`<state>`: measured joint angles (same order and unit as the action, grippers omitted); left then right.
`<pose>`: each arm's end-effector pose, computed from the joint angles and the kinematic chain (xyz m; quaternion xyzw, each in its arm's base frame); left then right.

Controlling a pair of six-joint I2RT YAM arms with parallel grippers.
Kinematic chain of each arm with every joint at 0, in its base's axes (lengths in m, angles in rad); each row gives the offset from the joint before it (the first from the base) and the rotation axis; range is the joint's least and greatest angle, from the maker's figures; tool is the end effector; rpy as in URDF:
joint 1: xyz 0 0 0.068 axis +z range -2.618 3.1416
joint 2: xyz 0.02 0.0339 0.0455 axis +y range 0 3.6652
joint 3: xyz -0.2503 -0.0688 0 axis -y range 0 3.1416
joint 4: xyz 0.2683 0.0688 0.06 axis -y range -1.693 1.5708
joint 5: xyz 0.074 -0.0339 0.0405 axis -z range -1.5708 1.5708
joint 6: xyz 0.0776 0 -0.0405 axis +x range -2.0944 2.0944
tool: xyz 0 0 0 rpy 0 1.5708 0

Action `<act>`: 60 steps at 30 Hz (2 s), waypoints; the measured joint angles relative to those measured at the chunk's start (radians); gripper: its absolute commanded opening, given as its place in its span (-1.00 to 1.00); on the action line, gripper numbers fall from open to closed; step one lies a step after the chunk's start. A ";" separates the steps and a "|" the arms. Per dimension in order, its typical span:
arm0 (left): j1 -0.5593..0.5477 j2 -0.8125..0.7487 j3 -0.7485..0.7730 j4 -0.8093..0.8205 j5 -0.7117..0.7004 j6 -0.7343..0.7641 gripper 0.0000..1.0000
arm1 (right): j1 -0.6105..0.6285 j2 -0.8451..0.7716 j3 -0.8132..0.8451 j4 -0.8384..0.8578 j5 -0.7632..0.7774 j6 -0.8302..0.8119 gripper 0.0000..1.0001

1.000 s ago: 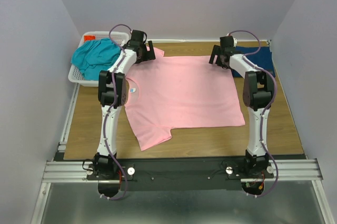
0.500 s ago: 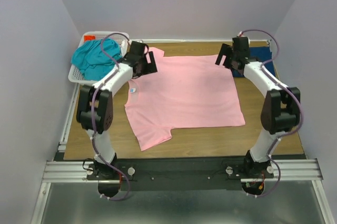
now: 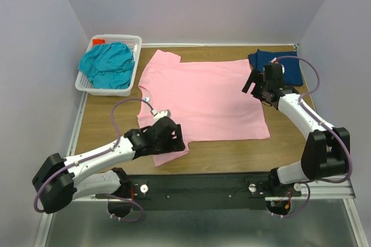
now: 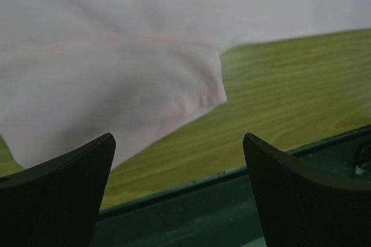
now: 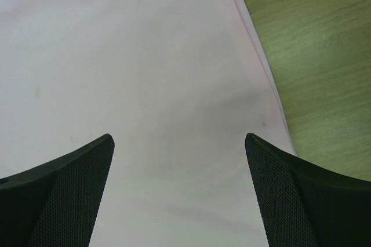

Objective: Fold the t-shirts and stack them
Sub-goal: Flatten the tshirt out, then fold the tshirt

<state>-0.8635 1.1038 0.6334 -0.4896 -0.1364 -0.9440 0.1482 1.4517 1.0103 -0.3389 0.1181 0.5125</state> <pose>0.1771 -0.1909 0.1453 -0.0588 0.9499 -0.1955 0.2366 0.3632 0.0450 0.1954 0.1892 0.9019 0.0732 0.3812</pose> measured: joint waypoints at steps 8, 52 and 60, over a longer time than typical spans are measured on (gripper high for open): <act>-0.140 -0.061 -0.075 -0.120 0.006 -0.254 0.62 | 0.000 -0.024 -0.048 0.000 -0.002 0.013 1.00; -0.002 0.071 -0.028 -0.160 -0.056 -0.331 -1.00 | -0.002 -0.358 -0.369 -0.066 0.061 0.152 1.00; -0.002 0.017 -0.028 -0.144 -0.069 -0.297 -1.00 | -0.006 -0.404 -0.475 -0.125 0.068 0.294 0.98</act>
<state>-0.8658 1.1210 0.6056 -0.6338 -0.2058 -1.2411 0.1425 1.0477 0.5358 -0.4637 0.1860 0.8070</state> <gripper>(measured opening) 0.010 0.991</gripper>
